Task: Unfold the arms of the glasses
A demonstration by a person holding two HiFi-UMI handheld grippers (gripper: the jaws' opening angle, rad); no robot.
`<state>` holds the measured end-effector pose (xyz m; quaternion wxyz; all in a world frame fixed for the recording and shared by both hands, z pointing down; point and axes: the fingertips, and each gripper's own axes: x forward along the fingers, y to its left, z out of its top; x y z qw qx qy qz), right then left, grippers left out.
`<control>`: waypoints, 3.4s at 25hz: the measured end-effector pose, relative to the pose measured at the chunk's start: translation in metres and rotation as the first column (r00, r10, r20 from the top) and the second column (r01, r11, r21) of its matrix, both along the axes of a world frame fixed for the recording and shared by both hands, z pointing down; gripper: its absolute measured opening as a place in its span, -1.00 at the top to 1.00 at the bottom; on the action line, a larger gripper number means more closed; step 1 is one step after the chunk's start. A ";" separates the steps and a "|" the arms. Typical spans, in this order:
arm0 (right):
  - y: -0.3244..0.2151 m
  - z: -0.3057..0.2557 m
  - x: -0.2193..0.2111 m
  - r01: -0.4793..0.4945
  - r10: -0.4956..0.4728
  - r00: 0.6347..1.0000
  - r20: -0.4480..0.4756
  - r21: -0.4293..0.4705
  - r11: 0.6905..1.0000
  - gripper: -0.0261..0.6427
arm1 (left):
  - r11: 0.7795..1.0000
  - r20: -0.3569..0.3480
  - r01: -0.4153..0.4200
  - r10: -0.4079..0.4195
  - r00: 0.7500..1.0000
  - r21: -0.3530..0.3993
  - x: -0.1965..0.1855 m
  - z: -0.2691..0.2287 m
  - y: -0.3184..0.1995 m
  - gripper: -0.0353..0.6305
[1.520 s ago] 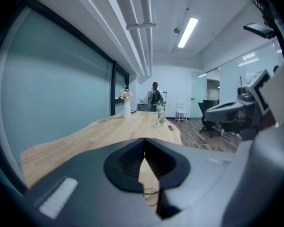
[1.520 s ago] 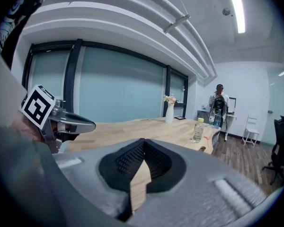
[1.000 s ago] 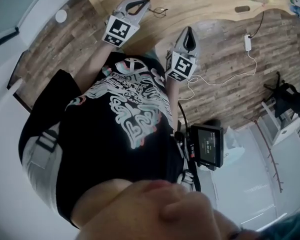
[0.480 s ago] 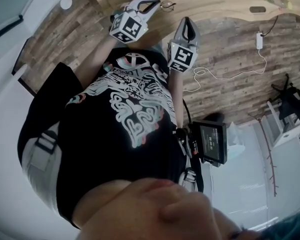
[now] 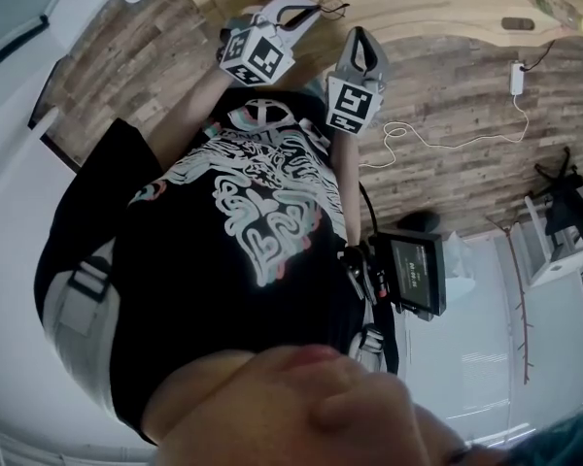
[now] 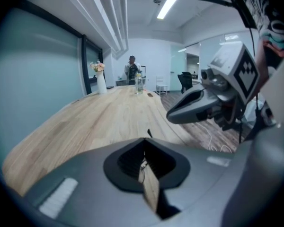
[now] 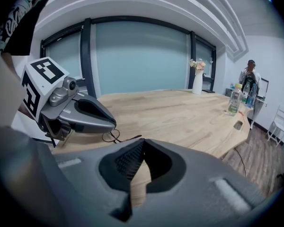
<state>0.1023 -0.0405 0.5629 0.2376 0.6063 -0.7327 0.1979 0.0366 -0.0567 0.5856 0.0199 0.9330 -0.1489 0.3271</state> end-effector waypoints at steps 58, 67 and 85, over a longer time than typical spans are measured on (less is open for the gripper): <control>0.004 0.032 -0.049 0.260 -0.278 0.950 -0.140 -0.138 0.956 0.92 | 0.917 0.337 -0.365 0.297 0.894 0.161 0.019 0.021 0.020 0.88; 0.008 0.029 -0.047 0.252 -0.269 0.955 -0.127 -0.131 0.959 0.92 | 0.893 0.318 -0.428 0.369 0.874 0.141 0.020 0.026 0.029 0.88; 0.005 0.042 -0.045 0.264 -0.292 0.942 -0.163 -0.174 0.949 0.92 | 0.917 0.220 -0.386 0.358 0.907 0.101 0.018 0.017 0.035 0.88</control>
